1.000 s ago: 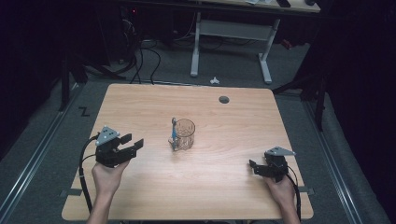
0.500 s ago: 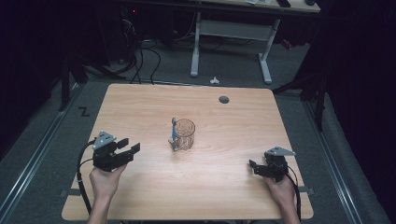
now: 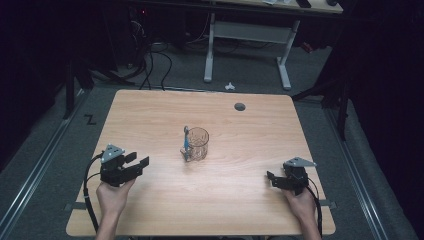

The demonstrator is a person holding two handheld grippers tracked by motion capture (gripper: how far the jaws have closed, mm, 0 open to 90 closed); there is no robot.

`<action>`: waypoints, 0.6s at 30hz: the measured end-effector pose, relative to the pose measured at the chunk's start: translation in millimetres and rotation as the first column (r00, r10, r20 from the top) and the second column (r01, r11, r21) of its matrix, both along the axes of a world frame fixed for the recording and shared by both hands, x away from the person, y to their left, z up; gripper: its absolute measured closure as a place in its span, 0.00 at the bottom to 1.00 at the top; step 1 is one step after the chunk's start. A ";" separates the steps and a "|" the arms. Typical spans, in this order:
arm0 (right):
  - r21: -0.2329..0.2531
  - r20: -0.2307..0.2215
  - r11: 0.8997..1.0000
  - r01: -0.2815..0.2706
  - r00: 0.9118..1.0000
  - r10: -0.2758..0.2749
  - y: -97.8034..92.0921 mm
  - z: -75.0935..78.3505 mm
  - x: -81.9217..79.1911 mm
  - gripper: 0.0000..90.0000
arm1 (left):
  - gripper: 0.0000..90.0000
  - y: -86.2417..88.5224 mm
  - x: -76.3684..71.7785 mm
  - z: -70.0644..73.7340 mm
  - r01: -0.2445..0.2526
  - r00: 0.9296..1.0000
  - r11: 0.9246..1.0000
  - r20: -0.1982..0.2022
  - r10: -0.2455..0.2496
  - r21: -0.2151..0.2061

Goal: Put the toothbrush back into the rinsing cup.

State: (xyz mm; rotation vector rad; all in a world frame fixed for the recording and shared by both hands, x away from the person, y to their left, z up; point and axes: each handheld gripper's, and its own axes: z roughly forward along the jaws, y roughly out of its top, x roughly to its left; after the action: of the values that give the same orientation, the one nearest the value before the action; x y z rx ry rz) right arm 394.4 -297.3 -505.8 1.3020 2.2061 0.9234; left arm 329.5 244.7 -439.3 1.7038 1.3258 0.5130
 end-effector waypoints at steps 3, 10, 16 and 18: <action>0.000 0.000 1.000 0.000 1.000 0.000 0.0 0.0 0.0 0.25 | 0.50 0.2 0.0 -3.5 -0.006 1.000 1.000 -0.003 0.006 -0.002; 0.000 0.000 1.000 0.000 1.000 0.000 0.0 0.0 0.0 0.25 | 0.50 -0.1 2.0 -12.9 -0.014 1.000 1.000 -0.026 0.014 0.003; 0.000 0.000 1.000 0.000 1.000 0.000 0.0 0.0 0.0 0.25 | 0.50 -0.4 4.3 -19.4 -0.023 0.999 1.000 -0.038 0.024 0.009; 0.000 0.000 1.000 0.000 1.000 0.000 0.0 0.0 0.0 0.25 | 0.50 -0.7 5.2 -22.1 -0.025 0.999 1.000 -0.043 0.026 0.009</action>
State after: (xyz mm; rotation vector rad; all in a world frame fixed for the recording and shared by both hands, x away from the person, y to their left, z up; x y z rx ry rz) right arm 394.4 -297.3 -505.8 1.3018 2.2061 0.9233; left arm 334.8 244.0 -461.4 1.7154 1.3796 0.4997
